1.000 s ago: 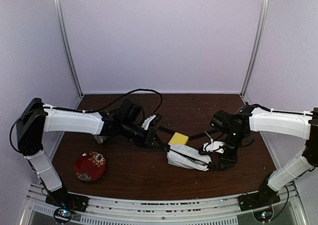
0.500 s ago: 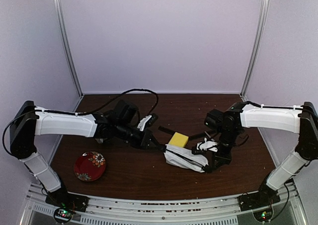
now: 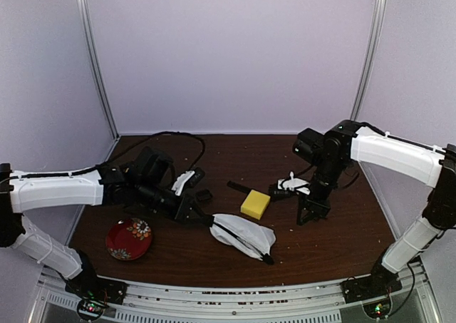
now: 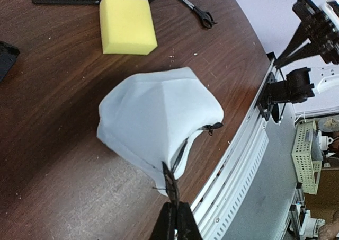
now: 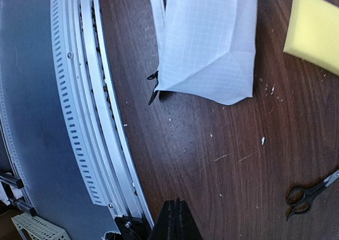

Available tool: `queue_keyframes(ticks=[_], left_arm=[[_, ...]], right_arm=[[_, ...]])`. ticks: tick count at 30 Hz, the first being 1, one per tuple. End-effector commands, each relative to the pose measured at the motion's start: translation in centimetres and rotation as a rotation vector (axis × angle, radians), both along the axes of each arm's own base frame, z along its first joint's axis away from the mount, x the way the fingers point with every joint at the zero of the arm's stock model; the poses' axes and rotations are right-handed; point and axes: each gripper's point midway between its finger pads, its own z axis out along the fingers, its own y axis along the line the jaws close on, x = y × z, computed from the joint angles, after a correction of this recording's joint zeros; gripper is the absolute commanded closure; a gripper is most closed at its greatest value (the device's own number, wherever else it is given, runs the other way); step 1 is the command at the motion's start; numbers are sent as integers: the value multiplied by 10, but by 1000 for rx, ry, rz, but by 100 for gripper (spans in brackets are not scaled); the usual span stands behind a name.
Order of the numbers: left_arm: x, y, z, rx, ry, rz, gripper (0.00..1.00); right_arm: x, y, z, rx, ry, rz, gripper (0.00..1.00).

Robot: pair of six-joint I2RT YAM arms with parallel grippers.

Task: Sort the hair-cutting tools
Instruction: Move the kit bag to the center of the board, then pick up the groove belt from the kit bag.

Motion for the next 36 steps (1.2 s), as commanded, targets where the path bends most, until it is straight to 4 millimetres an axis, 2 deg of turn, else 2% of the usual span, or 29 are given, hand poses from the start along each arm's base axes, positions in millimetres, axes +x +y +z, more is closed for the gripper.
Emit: queue_keyframes(ticks=[1,3,6,8,11,14,22,28,30,33,35,36], left_arm=[[-4,24,1,84,-54,-32,100],[-7,20,0,78,-26,-70,100],[-6,19,-6,66,-22,-53,100],[-4,22,-11,72,-23,-26,100],[-2,24,-16,70,-18,11,100],[0,25,-20,46,-15,47,100],[0,28,-27,24,-8,90,100],[-1,31,-28,28,-10,94,100],[-1,31,-30,36,-10,93,100],[-1,32,-32,50,-11,87,100],[-1,35,-34,70,-17,87,100],[-1,38,-36,89,-22,86,100]], right_arm=[[10,16,0,27,44,-23,95],[8,26,-4,65,47,-41,81],[-17,41,-15,81,8,54,63],[-32,46,-25,78,-5,103,60],[-40,54,-44,60,-6,105,57],[-38,60,-66,27,-6,83,55],[-31,82,-93,64,-80,50,55],[-30,82,-112,-14,-58,36,59],[-32,79,-117,-36,-46,42,69],[-39,74,-119,-58,-7,63,91],[-42,69,-108,-68,12,79,100],[-42,68,-96,-49,19,90,100]])
